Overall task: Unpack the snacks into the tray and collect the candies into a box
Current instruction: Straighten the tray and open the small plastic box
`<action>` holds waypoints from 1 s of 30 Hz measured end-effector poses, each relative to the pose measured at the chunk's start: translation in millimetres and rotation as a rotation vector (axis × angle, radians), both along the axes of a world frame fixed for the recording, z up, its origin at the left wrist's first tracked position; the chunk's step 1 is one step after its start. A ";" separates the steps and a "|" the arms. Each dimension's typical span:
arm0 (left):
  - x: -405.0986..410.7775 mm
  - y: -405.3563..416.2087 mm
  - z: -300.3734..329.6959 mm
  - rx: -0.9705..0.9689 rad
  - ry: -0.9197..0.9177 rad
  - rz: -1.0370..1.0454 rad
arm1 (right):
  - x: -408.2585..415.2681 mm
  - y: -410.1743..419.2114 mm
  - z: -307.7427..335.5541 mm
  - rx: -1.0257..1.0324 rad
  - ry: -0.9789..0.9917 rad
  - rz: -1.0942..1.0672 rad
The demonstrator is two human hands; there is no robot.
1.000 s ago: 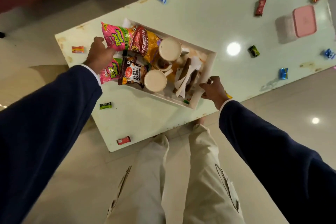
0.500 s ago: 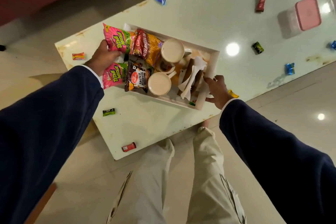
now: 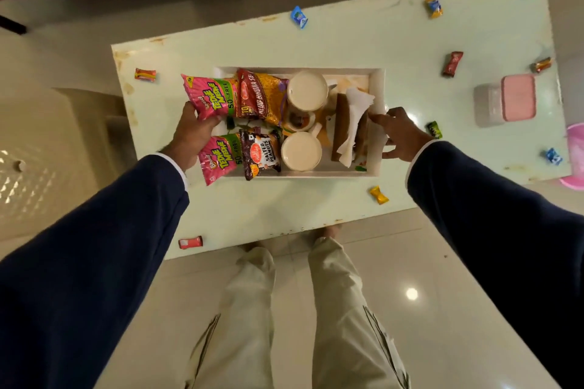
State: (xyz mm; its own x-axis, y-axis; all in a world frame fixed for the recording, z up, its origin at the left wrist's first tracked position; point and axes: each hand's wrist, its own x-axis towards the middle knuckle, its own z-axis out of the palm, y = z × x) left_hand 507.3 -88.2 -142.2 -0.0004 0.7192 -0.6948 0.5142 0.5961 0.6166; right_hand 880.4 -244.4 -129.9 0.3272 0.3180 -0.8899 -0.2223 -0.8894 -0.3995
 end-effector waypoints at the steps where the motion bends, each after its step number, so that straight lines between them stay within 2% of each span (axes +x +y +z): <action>1: 3.9 -6.7 0.7 0.000 -0.004 0.037 | 9.0 8.4 1.2 0.004 -0.003 0.039; 7: 28.2 -33.1 -10.2 0.011 0.005 0.188 | 45.5 39.4 -4.5 0.018 -0.021 0.182; 14: 32.2 -48.8 -23.7 -0.021 0.012 0.257 | 56.0 43.5 -20.9 -0.008 0.005 0.248; 22: 23.4 -45.3 -22.1 0.003 0.189 0.121 | 54.8 35.7 -37.4 0.024 0.013 0.265; 26: 27.5 -37.6 -13.1 -0.024 0.316 0.002 | 61.1 34.0 -40.5 0.047 -0.051 0.362; 30: 28.8 -34.6 -7.0 0.043 0.422 -0.056 | 62.7 33.4 -41.7 0.049 -0.184 0.475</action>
